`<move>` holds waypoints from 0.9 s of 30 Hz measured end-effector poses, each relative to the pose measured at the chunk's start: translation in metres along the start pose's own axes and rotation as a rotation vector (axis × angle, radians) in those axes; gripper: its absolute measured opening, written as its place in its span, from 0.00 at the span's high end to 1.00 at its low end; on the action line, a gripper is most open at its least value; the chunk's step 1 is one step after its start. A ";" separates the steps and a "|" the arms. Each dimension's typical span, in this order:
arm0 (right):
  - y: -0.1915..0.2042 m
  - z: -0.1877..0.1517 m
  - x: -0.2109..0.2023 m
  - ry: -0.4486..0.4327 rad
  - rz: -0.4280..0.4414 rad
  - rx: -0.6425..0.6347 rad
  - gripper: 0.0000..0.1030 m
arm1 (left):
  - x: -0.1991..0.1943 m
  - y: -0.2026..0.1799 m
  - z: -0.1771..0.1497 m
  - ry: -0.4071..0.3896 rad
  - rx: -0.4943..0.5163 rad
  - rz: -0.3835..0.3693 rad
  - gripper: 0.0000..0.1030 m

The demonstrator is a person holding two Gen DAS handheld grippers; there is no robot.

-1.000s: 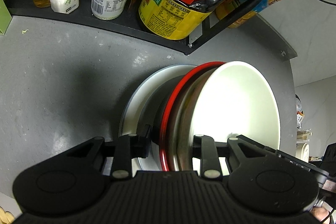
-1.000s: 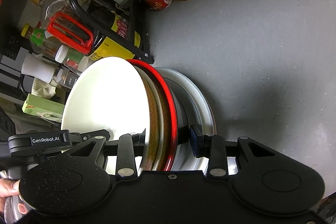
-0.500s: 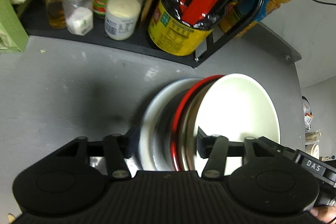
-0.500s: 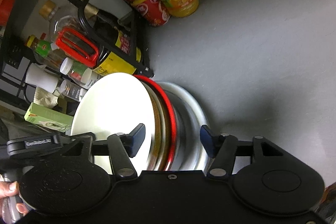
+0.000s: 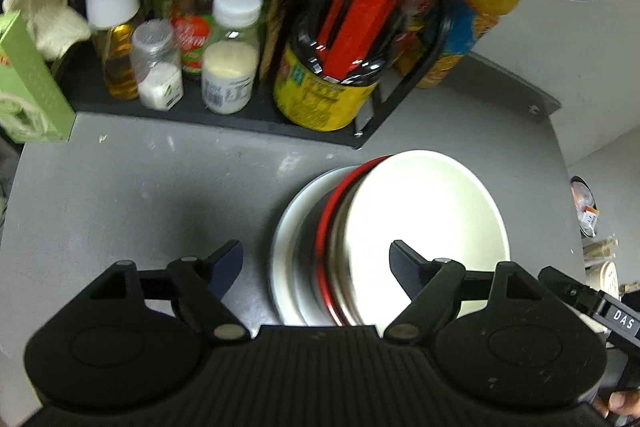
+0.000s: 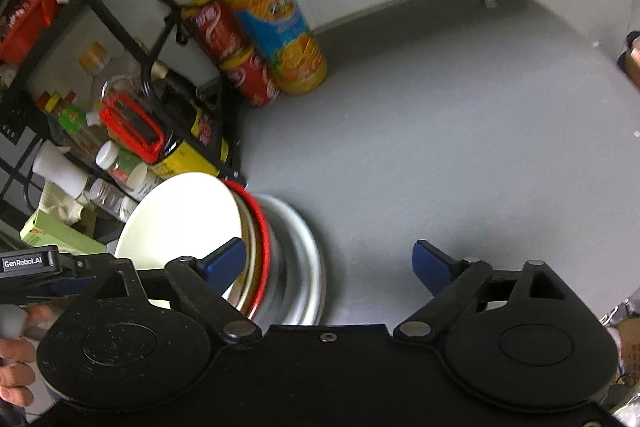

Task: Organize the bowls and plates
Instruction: 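Lower the bowl stack onto the plate stack and open both grippers, then withdraw both grippers up and away from the stacked dishes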

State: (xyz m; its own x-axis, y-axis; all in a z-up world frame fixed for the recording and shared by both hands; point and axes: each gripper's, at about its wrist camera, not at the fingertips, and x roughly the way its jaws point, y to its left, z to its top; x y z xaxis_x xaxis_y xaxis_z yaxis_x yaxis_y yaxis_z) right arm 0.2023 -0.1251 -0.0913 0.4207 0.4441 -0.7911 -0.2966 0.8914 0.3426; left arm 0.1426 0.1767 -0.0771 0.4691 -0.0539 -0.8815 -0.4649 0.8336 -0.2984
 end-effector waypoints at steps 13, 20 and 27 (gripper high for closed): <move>-0.036 -0.001 -0.072 -0.129 -0.074 0.040 0.00 | -0.045 -0.033 -0.011 -0.131 0.092 -0.015 0.13; -0.035 -0.013 -0.122 -0.208 -0.093 0.011 0.00 | -0.083 -0.041 -0.042 -0.190 0.105 -0.043 0.02; -0.034 -0.044 -0.163 -0.277 -0.134 -0.035 0.00 | -0.123 -0.049 -0.084 -0.225 0.140 -0.057 0.01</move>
State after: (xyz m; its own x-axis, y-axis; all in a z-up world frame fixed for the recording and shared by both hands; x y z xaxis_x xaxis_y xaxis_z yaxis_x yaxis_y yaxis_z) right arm 0.1059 -0.2316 0.0041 0.6740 0.3350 -0.6584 -0.2504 0.9421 0.2230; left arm 0.0445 0.0962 0.0149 0.6537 0.0077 -0.7567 -0.3321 0.9014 -0.2778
